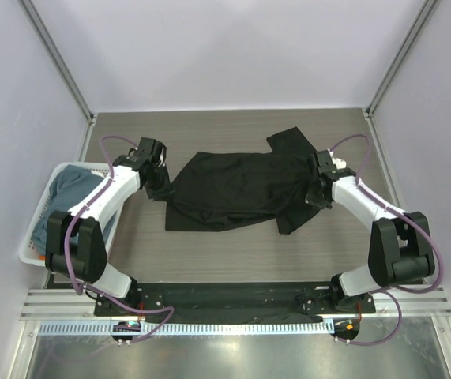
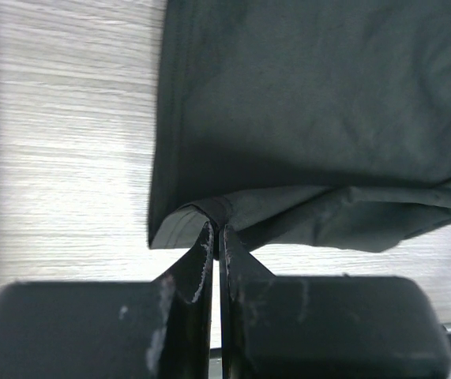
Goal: Fold and stack the t-shirts
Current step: Flatten the tshirt out
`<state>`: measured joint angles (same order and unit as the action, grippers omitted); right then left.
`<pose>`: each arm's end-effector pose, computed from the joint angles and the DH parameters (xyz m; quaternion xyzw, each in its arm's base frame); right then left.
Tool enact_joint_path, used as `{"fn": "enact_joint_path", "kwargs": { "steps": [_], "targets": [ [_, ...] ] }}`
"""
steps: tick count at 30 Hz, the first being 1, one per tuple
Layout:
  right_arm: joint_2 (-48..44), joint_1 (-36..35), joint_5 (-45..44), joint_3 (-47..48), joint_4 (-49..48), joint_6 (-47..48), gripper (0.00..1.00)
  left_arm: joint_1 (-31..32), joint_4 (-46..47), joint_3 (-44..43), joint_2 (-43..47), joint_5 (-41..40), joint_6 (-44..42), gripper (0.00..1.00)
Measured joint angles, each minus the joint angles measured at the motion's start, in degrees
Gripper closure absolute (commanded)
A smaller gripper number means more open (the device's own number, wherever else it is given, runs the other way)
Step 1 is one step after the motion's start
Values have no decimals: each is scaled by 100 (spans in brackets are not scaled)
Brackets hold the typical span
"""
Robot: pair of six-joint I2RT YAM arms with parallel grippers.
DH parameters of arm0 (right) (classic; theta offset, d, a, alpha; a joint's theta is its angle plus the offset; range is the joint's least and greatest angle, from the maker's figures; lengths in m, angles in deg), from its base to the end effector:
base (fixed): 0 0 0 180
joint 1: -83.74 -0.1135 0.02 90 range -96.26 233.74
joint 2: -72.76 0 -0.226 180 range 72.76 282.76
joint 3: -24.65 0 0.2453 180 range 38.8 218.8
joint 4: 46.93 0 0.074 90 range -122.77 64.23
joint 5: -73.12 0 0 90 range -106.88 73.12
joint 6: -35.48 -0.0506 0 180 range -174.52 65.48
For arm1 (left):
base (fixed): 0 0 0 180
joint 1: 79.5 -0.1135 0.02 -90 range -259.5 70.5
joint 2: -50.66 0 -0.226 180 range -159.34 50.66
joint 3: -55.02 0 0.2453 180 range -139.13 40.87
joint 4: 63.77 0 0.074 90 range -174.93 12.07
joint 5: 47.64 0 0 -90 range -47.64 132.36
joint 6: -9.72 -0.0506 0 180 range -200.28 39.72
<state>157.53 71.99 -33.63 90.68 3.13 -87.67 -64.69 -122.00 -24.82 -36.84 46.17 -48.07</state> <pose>0.2732 0.0419 0.1456 0.2069 0.9506 -0.0628 0.2229 0.2931 -0.0810 0.1930 -0.1410 0.9672 -0.1131 0.1784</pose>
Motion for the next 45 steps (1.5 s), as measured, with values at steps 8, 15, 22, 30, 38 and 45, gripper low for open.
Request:
{"fn": "enact_joint_path", "kwargs": {
  "steps": [8,15,22,30,38,45],
  "targets": [
    [540,-2,166,1091,122,157,99,0,-63,-11,79,-293,-76,100],
    [1497,-2,195,1574,258,254,69,0,-136,-177,79,-415,-118,100],
    [765,0,-122,1176,337,243,56,0,-157,-186,76,-468,-118,100],
    [782,26,-330,807,94,284,50,0,-168,-286,50,-461,-120,100],
    [1078,26,-592,715,-315,352,79,0,-166,-286,39,-466,-120,100],
    [1078,31,-713,695,-466,385,61,0,-166,-286,39,-463,-120,100]
  ]
}}
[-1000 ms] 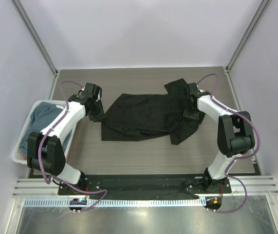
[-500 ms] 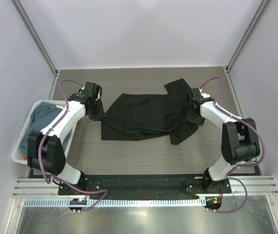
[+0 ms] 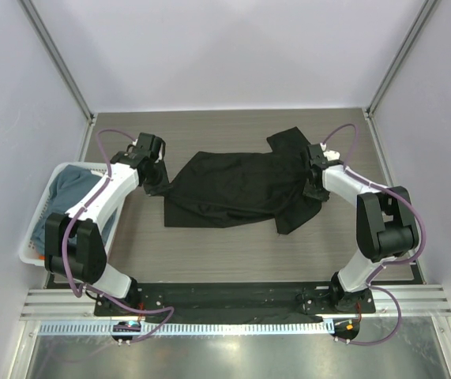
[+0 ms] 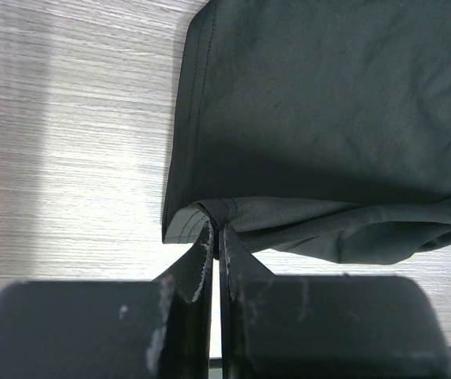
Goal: Fold and stack the t-shirts
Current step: Flatten the tshirt out
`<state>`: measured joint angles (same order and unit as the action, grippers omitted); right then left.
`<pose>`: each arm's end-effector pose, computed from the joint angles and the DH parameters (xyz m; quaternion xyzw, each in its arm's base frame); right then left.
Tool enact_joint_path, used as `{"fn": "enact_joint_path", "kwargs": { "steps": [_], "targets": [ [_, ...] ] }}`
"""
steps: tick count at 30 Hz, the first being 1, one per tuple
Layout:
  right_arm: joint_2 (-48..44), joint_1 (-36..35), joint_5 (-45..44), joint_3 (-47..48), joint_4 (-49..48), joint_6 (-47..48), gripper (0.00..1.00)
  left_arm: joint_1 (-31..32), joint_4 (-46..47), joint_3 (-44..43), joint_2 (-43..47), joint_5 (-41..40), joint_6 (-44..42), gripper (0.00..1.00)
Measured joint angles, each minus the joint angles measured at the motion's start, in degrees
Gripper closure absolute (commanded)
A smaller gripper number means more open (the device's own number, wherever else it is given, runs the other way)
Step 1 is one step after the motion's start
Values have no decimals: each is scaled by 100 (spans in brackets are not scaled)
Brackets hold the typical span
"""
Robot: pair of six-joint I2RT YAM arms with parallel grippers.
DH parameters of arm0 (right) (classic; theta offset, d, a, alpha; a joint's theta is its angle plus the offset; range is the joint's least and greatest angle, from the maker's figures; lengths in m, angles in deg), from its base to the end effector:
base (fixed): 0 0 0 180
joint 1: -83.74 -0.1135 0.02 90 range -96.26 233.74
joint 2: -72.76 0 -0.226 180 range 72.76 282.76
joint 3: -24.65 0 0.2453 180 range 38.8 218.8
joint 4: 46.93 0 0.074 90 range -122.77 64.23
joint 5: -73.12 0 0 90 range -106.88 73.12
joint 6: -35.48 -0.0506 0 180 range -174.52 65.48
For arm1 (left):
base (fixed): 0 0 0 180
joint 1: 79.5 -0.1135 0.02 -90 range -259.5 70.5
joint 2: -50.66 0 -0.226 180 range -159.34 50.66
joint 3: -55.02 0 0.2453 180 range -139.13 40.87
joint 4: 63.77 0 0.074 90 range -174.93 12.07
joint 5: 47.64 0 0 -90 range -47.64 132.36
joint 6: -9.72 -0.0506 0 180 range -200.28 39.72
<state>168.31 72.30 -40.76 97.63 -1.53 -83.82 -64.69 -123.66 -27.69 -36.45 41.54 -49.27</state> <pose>0.3113 0.0421 0.1328 0.1881 0.9426 -0.1253 0.2459 0.2972 -0.0778 0.2081 -0.1389 0.9650 -0.0802 0.2076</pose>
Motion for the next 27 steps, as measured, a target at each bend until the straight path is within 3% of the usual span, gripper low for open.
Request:
{"fn": "enact_joint_path", "kwargs": {
  "steps": [6,11,27],
  "targets": [
    [13,0,-66,-188,-68,2,64,0,2,0,0,2,0,100],
    [55,0,-105,-258,-140,52,99,0,2,0,0,2,2,100],
    [-1036,2,133,48,-31,28,99,0,-105,-179,-13,-197,0,100]
  ]
}}
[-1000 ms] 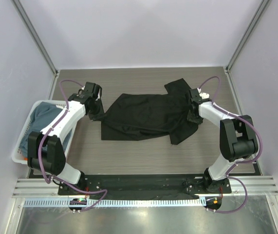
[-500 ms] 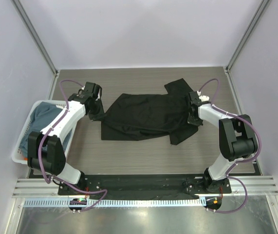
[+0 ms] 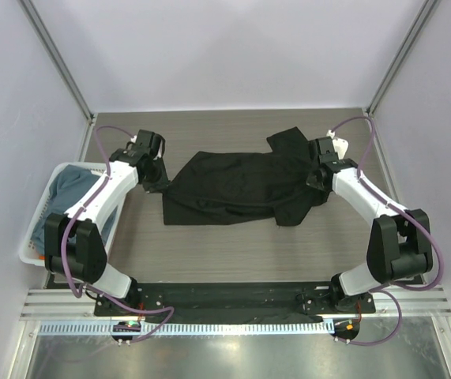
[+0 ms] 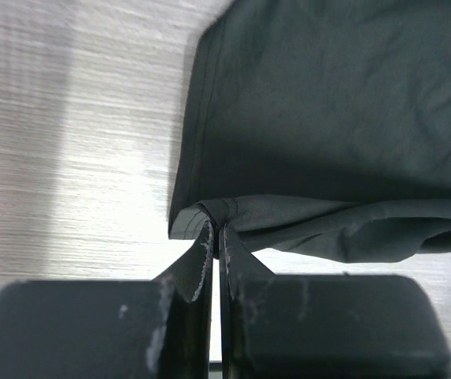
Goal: Fold and stack the t-shirts
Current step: Flatten the tshirt out
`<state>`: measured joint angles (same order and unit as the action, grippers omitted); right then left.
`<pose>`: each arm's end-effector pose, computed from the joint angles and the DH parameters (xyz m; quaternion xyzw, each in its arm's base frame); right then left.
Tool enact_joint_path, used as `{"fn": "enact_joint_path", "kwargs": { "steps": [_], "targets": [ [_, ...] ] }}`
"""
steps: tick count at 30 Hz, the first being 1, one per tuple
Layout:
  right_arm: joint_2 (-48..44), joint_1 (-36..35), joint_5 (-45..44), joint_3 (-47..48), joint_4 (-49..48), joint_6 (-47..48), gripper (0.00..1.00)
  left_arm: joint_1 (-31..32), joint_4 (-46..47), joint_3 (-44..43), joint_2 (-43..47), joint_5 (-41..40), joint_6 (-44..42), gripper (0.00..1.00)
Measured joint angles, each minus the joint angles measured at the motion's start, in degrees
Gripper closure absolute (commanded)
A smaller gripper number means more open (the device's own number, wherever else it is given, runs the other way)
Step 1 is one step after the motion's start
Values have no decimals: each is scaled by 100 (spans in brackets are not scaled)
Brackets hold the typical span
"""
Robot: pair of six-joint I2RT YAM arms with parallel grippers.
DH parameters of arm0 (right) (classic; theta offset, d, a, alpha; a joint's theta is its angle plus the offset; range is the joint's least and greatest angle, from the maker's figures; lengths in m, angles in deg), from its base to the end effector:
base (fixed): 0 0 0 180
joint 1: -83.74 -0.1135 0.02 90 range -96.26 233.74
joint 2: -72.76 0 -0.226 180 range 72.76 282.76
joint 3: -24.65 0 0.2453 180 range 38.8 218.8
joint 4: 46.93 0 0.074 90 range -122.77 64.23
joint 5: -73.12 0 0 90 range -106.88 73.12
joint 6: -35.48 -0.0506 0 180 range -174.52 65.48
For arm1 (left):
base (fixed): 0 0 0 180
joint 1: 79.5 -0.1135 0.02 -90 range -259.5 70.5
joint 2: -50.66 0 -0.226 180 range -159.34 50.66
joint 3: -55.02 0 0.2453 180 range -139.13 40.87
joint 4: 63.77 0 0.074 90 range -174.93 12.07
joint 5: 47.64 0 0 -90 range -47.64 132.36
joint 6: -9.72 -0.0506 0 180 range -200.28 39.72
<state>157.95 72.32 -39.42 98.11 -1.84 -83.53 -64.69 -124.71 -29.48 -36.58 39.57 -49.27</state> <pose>0.3051 0.0418 0.1878 0.1989 0.9203 -0.0790 0.3275 0.2997 -0.0767 0.2159 -0.1426 0.9630 -0.0668 0.2189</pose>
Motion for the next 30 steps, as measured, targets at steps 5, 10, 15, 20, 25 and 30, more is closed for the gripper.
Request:
{"fn": "enact_joint_path", "kwargs": {
  "steps": [5,10,15,20,25,30],
  "targets": [
    [514,0,358,566,-133,55,99,-31,-131,-367,-188,-319,-2,100],
    [1585,-2,822,1484,-313,151,96,-92,-151,-560,-343,-481,-9,100],
    [2317,-2,1093,2120,-208,271,68,-101,-175,-560,-413,-479,-28,100],
    [2264,-2,887,2420,315,319,63,-103,-168,-546,-413,-481,-59,100],
    [1600,63,656,2068,695,175,65,-103,-168,-468,-413,-452,-105,100],
    [988,210,586,1434,769,72,66,-103,-160,-426,-413,-376,-136,100]
  ]
}}
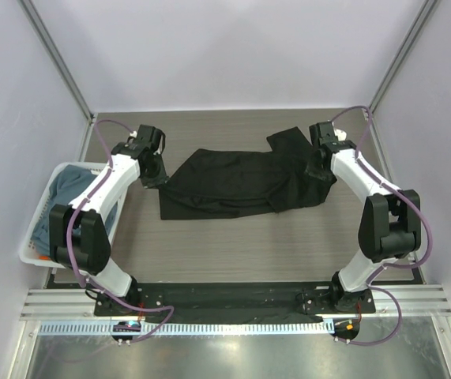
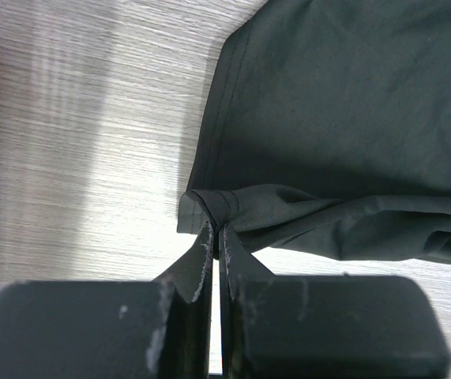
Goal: Fold and stack the t-shirts
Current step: Flatten the tshirt out
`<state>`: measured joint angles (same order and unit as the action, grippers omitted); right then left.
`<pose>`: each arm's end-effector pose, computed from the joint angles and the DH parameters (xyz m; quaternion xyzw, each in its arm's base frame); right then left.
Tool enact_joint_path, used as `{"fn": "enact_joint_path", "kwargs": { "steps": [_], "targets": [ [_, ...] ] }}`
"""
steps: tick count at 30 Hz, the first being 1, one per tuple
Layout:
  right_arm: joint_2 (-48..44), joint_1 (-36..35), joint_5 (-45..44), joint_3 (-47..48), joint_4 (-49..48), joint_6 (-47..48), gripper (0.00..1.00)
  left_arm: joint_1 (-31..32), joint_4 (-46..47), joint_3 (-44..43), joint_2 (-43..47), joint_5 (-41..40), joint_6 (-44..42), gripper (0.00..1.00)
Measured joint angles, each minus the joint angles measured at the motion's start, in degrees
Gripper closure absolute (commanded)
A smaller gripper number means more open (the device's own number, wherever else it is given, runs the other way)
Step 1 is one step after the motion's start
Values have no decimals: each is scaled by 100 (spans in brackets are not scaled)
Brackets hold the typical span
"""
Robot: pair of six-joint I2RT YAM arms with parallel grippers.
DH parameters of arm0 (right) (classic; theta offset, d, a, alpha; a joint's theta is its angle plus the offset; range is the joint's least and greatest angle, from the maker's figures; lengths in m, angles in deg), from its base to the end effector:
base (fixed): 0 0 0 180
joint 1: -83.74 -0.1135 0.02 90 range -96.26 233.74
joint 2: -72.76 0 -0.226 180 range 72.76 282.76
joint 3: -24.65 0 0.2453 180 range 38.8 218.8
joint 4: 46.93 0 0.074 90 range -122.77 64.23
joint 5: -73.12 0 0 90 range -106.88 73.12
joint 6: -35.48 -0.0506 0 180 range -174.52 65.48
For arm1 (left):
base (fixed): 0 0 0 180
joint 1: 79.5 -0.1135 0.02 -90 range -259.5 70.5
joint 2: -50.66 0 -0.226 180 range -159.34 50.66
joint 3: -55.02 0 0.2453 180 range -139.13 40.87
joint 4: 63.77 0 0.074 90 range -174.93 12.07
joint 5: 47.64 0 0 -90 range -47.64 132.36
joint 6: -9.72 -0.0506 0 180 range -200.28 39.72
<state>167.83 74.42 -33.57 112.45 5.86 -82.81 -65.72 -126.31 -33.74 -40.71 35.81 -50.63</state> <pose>0.3422 0.0414 0.2014 0.1945 0.9366 -0.0503 0.2871 0.3148 -0.0713 0.2155 -0.1468 0.9640 -0.0276 0.2202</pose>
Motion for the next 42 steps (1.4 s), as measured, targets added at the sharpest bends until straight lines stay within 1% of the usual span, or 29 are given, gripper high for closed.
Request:
{"fn": "enact_joint_path", "kwargs": {
  "steps": [5,10,17,25,27,28,31,32,34,39,42],
  "targets": [
    [-7,98,57,-623,-175,-42,65,0,13,7,0,68,-17,100],
    [74,146,175,-1005,-431,-55,65,0,37,61,0,162,-22,100],
    [212,153,284,-1252,-820,-55,64,0,59,92,0,214,-22,100],
    [260,157,315,-1421,-986,-87,64,0,61,92,0,232,-22,100],
    [271,157,315,-1434,-1010,-101,69,0,61,92,0,234,-22,100],
    [273,157,313,-1447,-1036,-116,76,0,61,92,0,236,-20,100],
    [273,157,295,-1467,-1043,-146,88,0,61,92,0,236,-20,100],
    [273,157,284,-1467,-1040,-155,94,0,61,92,0,234,-20,100],
    [271,157,260,-1467,-1036,-153,99,0,61,92,0,234,-17,100],
    [223,157,157,-1307,-824,-155,99,0,59,92,0,236,-11,100],
    [-13,157,63,-1069,-570,-140,99,0,55,92,2,234,-7,100]
  ]
}}
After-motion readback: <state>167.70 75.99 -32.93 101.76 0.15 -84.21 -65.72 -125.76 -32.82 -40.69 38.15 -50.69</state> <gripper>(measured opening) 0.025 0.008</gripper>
